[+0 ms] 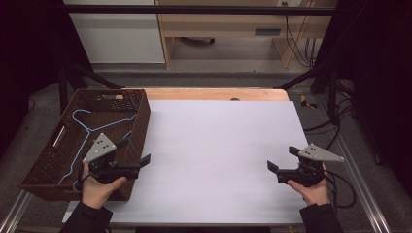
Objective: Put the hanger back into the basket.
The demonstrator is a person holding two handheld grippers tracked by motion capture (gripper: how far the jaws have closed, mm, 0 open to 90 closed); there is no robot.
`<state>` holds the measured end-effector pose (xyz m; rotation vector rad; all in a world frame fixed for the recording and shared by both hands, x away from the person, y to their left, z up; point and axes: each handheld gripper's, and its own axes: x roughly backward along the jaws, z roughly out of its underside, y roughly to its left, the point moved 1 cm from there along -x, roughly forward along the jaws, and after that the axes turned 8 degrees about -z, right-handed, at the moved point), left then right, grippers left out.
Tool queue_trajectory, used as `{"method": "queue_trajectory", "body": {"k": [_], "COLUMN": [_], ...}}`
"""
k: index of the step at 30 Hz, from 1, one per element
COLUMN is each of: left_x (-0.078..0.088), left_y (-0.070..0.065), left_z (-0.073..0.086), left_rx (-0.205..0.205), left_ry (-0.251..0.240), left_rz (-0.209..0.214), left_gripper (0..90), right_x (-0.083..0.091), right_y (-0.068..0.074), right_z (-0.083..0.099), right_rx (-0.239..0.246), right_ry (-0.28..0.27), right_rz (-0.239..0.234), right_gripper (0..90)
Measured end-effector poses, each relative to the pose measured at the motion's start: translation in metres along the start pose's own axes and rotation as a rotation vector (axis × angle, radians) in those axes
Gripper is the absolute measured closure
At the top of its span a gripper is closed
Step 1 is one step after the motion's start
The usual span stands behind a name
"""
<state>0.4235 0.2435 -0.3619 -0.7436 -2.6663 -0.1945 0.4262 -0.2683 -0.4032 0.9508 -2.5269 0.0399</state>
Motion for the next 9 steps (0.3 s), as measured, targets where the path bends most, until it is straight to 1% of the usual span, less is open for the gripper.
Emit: {"method": "queue_trajectory", "body": {"k": [3, 5, 6, 9], "left_x": [-0.003, -0.006, -0.006, -0.009], "left_y": [-0.003, -0.005, -0.006, -0.007], "left_z": [0.006, 0.009, 0.011, 0.014], "left_rx": [0.003, 0.001, 0.007, 0.005], "left_ry": [0.001, 0.012, 0.014, 0.022], "left_rz": [0.013, 0.019, 0.022, 0.023], "left_gripper": [6.4, 6.2, 6.1, 6.0], "right_x": [0.000, 0.000, 0.001, 0.001], "right_y": [0.000, 0.000, 0.000, -0.001], "right_z": [0.000, 0.000, 0.000, 0.000], "right_rx": [0.003, 0.000, 0.002, 0.003], "right_ry": [0.003, 0.001, 0.002, -0.003], "right_rz": [0.001, -0.002, -0.003, -0.003], "right_gripper": [3.7, 3.6, 3.6, 3.6]}}
